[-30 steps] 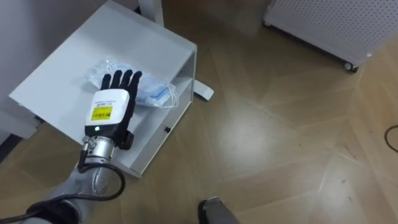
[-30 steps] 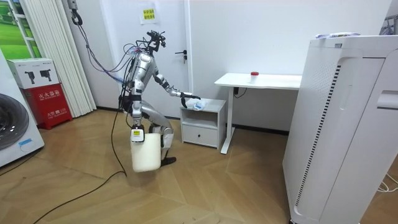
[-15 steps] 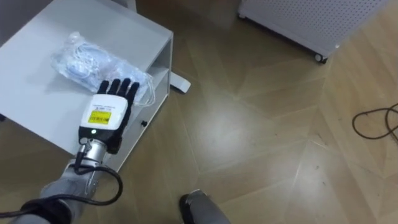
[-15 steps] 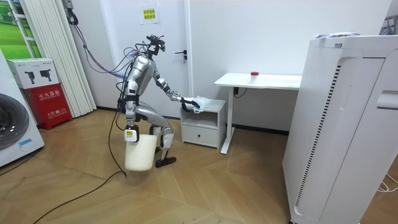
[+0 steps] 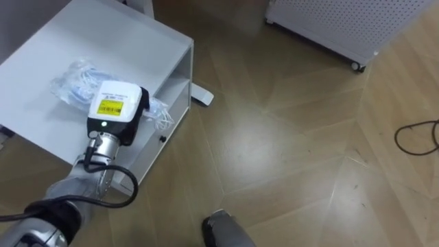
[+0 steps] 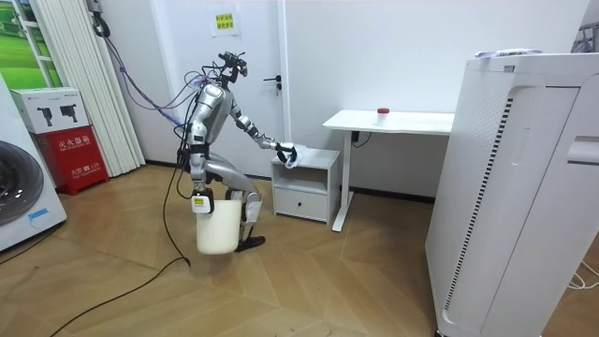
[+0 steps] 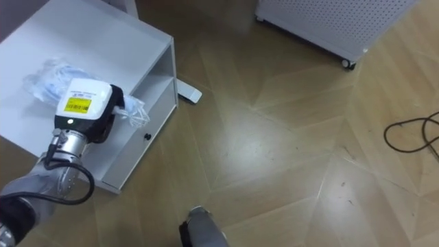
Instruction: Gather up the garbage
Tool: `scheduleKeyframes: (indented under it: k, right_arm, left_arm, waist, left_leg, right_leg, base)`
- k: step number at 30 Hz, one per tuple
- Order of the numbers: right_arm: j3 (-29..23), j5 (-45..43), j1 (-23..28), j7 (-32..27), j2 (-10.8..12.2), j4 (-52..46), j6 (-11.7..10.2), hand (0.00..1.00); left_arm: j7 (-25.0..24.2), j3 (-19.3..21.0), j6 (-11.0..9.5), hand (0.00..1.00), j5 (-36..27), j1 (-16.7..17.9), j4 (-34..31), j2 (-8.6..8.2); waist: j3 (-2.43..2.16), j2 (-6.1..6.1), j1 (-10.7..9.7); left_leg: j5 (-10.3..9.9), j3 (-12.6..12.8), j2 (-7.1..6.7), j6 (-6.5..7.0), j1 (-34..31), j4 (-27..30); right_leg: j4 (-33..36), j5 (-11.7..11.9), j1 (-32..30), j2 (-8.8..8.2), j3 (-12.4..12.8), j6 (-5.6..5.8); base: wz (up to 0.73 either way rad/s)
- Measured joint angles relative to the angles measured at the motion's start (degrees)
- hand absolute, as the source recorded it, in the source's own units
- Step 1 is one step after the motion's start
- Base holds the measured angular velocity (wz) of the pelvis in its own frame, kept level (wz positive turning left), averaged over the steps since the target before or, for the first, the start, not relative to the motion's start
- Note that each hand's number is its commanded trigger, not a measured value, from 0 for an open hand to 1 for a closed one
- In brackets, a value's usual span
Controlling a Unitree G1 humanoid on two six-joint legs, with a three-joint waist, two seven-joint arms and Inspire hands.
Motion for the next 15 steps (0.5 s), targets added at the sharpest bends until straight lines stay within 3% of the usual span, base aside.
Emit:
scheduleKeyframes:
  k: [10, 12, 15]
  right_arm:
    - [0.16, -0.77, 0.36, -0.16, -0.67, -0.47, 0.42, 1.00]
    - [0.21, -0.95, 1.27, -1.37, -1.96, -2.76, 0.15, 1.00]
    - [0.24, -2.11, 1.41, -4.33, -1.98, -3.70, -0.40, 1.00]
  left_arm:
    - [-2.94, -0.24, 0.08, 1.00, -0.35, 0.42, 0.71, -0.30]
    - [-2.81, -0.38, -0.75, 1.00, -1.60, 0.88, 0.75, -0.37]
    - [-2.26, 0.64, -2.86, 1.00, -6.43, 3.15, 0.69, -1.48]
  waist:
    - [0.07, 0.19, 0.02]
    - [0.09, 0.70, 0.79]
    - [0.19, 0.96, 2.06]
  left_leg:
    - [-0.15, 0.02, -0.02, -0.16, 1.91, -0.09]
    - [-0.16, 0.00, -0.08, -0.14, 2.17, -0.20]
    - [-0.10, 0.35, -0.11, -0.26, 4.01, -1.30]
  right_leg:
    - [-0.13, -0.12, 1.92, 0.14, 0.04, 0.01]
    - [-0.37, -0.23, 2.18, 0.00, 0.07, 0.17]
    - [-1.27, -0.10, 3.78, -0.10, -0.11, 0.07]
  base:
    - [0.00]
    - [-0.02]
    - [-0.05]
